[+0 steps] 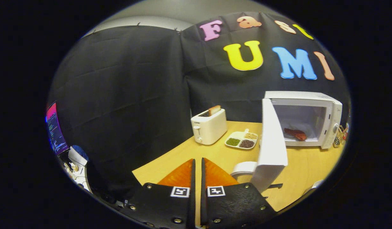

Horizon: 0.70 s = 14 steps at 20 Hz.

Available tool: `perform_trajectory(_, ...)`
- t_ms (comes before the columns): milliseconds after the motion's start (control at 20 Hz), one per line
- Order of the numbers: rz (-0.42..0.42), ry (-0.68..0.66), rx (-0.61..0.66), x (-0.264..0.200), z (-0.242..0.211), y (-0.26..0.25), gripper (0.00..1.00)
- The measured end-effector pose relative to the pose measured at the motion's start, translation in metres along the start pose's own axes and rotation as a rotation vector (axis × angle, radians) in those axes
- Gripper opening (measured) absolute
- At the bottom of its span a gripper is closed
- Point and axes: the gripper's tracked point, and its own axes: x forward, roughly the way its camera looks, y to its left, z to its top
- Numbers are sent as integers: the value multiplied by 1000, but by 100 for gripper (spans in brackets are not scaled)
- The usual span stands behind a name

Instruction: Open the microwave, put the food inside, and close the microwave door.

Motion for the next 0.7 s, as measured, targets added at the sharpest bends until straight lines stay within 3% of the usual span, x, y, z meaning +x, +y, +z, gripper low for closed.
perform_trajectory(100,4,24,42,2,-5,-10,12)
perform_trajectory(150,16,13,51,8,0,-13,2)
perform_trajectory(200,12,9,35,7,1,-17,1)
perform_trajectory(350,-11,7,-24,-8,1,-31,1)
perform_trajectory(700,-91,19,-15,-26,4,-94,1)
